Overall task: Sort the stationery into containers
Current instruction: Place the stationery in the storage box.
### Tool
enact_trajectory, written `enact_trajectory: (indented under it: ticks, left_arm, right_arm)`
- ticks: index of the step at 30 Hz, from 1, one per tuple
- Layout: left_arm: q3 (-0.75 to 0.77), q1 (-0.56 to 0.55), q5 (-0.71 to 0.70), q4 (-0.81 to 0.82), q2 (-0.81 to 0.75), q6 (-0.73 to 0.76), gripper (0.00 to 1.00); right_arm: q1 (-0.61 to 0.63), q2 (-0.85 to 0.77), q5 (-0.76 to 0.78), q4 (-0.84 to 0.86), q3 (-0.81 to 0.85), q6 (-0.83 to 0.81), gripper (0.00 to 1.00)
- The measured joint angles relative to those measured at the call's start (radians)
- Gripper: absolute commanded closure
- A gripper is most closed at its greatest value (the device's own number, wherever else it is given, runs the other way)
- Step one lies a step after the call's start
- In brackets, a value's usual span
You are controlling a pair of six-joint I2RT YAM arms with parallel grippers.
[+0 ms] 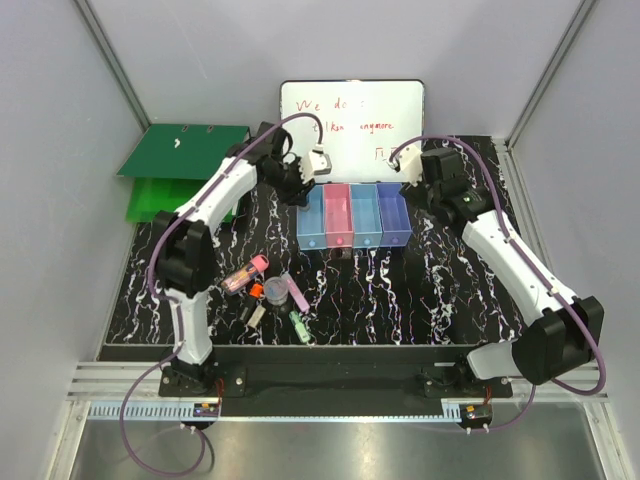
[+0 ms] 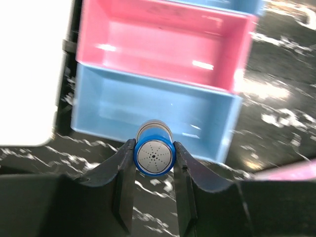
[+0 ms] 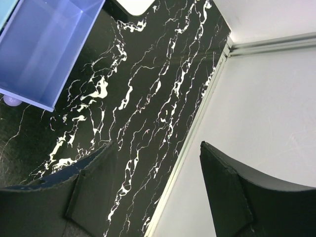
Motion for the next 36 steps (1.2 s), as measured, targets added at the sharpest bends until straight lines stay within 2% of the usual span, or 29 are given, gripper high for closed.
enact_trajectory:
  ticks: [6,10,17,18,20,23,27,28,36]
  left_arm:
    - [0.163,-0.006,-0.016,0.008,0.151,-0.007,1.00]
    - [0.199,-0.010,-0.023,0.010,0.219,-0.006,1.00]
    - [0.210,-0.016,-0.046,0.008,0.306,-0.006,0.91]
    - [0.211,-0.016,-0.048,0.008,0.312,-0.006,0.84]
    - [0.217,-0.016,-0.053,0.008,0.323,-0.008,0.78]
    - [0.223,-0.016,-0.053,0.016,0.329,-0.015,0.51]
    - [0.223,-0.016,-0.055,0.040,0.329,-0.035,0.47]
    - [0.223,-0.016,-0.054,0.045,0.329,-0.036,0.38]
    - [0.212,-0.016,-0.059,0.079,0.319,-0.049,0.37]
  right_arm:
    - [-0.012,-0.021,0.000,0.001,-0.005,0.008,0.25]
    - [-0.015,-0.036,-0.001,0.000,-0.005,0.015,0.25]
    - [-0.017,-0.041,-0.003,0.001,-0.005,0.027,0.25]
    - [-0.017,-0.041,-0.005,0.001,-0.005,0.029,0.25]
    - [-0.017,-0.041,-0.005,0.001,-0.005,0.030,0.25]
    - [-0.020,-0.046,-0.005,0.001,-0.013,0.030,0.25]
    - [-0.023,-0.055,-0.005,0.001,-0.026,0.031,0.25]
    - [-0.023,-0.056,-0.005,0.001,-0.029,0.030,0.25]
    - [-0.031,-0.065,-0.005,0.001,-0.048,0.029,0.25]
